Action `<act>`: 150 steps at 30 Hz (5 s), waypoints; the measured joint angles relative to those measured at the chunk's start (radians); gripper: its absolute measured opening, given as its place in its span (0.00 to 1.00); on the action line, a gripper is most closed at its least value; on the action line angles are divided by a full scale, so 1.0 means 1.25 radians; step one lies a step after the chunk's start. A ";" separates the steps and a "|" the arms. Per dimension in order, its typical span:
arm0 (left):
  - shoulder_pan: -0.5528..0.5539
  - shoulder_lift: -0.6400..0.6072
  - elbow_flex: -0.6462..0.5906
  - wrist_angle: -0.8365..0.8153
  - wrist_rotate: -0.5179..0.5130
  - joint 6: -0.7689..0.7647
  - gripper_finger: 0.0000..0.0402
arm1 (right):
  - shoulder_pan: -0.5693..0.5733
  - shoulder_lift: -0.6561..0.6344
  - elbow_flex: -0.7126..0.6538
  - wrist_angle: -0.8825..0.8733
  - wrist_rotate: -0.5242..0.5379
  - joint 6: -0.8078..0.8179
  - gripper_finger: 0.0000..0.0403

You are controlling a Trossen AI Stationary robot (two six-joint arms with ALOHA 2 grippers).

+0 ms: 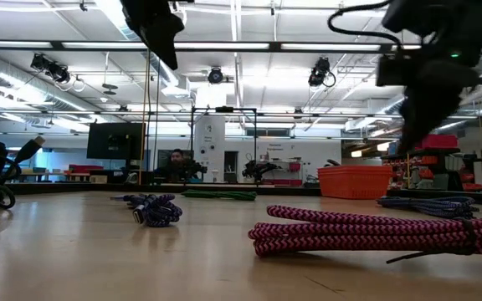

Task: Pick & Place USB Port
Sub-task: Put the black charger cable into the orange bin

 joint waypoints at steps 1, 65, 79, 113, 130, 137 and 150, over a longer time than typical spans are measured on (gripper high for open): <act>-0.003 0.000 0.000 0.001 -0.001 0.000 0.45 | 0.023 0.000 0.000 -0.025 -0.016 0.024 0.51; -0.011 0.002 0.000 0.018 0.015 -0.020 0.45 | 0.372 0.262 0.053 -0.086 -0.153 0.176 0.51; -0.011 0.002 0.000 0.018 0.016 -0.021 0.45 | 0.372 0.287 0.053 -0.107 -0.113 0.180 0.17; -0.011 0.002 0.000 0.018 0.015 -0.020 0.45 | -0.235 0.083 0.246 0.126 0.352 -0.345 0.00; -0.011 0.002 0.000 0.018 0.015 -0.019 0.45 | -0.546 0.112 0.088 0.512 0.230 -0.251 0.00; -0.011 0.002 0.000 0.018 0.012 -0.020 0.45 | -0.587 0.112 0.056 0.529 0.221 -0.193 0.00; -0.011 0.002 0.000 0.032 0.012 -0.020 0.45 | -0.616 0.140 0.043 0.535 0.220 -0.174 0.00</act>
